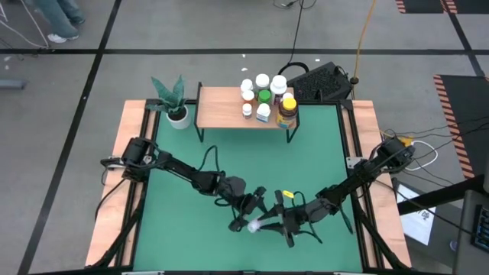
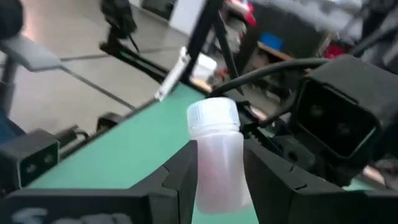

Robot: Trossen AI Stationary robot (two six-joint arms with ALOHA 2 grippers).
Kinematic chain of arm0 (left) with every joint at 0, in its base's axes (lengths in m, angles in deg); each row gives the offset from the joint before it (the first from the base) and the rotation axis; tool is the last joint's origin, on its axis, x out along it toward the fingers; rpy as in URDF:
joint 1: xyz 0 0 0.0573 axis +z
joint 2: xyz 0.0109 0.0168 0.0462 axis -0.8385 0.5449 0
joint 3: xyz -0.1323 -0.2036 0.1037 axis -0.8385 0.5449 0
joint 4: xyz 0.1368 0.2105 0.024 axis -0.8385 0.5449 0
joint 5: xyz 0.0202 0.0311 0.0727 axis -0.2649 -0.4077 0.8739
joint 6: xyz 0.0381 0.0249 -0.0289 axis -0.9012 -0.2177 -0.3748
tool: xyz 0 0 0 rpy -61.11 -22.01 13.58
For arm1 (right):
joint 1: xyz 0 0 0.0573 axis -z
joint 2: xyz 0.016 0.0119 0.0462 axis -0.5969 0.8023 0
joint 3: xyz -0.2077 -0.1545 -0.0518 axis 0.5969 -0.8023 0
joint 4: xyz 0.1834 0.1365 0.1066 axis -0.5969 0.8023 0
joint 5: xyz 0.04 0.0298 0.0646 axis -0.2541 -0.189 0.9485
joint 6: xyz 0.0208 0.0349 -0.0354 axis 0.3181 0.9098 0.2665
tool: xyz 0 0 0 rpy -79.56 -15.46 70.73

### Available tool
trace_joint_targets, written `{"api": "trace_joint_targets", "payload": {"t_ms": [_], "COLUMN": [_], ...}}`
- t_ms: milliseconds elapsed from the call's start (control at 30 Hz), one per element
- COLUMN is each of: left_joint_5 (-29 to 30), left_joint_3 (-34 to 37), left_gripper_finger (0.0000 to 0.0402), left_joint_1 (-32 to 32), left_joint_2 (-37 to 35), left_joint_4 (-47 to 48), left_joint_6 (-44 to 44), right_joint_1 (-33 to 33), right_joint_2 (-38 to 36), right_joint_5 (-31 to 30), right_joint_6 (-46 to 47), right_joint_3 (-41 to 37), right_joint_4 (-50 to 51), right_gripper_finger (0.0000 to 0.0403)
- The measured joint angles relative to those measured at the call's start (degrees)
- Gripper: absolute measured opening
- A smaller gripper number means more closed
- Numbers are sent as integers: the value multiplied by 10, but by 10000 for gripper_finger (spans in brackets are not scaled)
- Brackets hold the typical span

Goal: Pick and place medicine bottles onto shelf by color
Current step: Put the transparent pill bottle on the shelf

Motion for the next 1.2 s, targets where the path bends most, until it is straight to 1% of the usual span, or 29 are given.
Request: {"api": "trace_joint_targets", "payload": {"t_ms": [167, 200, 267, 433, 500, 600, 700, 767, 867, 900, 933, 1100, 1200], "left_joint_5": [143, 162, 181, 181, 195, 225, 244, 250, 251, 251, 251, 251, 251], "left_joint_3": [0, 0, 0, 0, 0, -1, -1, -1, -1, -1, -1, -1, -1], "left_gripper_finger": [291, 291, 292, 292, 292, 292, 292, 292, 292, 292, 292, 292, 292], "left_joint_1": [6, 7, 13, 19, 22, 26, 29, 31, 31, 31, 31, 31, 31], "left_joint_2": [0, 0, 0, 0, 0, -1, -12, -22, -30, -31, -32, -32, -32], "left_joint_4": [47, 54, 61, 79, 87, 121, 157, 180, 197, 197, 190, 186, 185], "left_joint_6": [-9, -9, -8, -7, -4, 1, 8, 10, 9, 9, 9, 9, 16], "right_joint_1": [1, 1, 2, 6, 10, 13, 13, 9, -6, -13, -22, -55, -55], "right_joint_2": [-21, -28, -44, -78, -85, -85, -85, -85, -85, -85, -85, -85, -85], "right_joint_5": [-5, -5, -5, -6, -7, -39, -64, -56, 11, 26, 29, 26, 26], "right_joint_6": [54, 64, 91, 153, 168, 202, 269, 320, 378, 385, 387, 354, 353], "right_joint_3": [0, 0, 0, 0, 0, 0, 0, -1, -1, -1, -1, -1, -1], "right_joint_4": [55, 67, 97, 168, 200, 258, 328, 362, 364, 364, 365, 365, 366], "right_gripper_finger": [115, 115, 115, 115, 115, 115, 115, 115, 116, 116, 116, 119, 136]}}
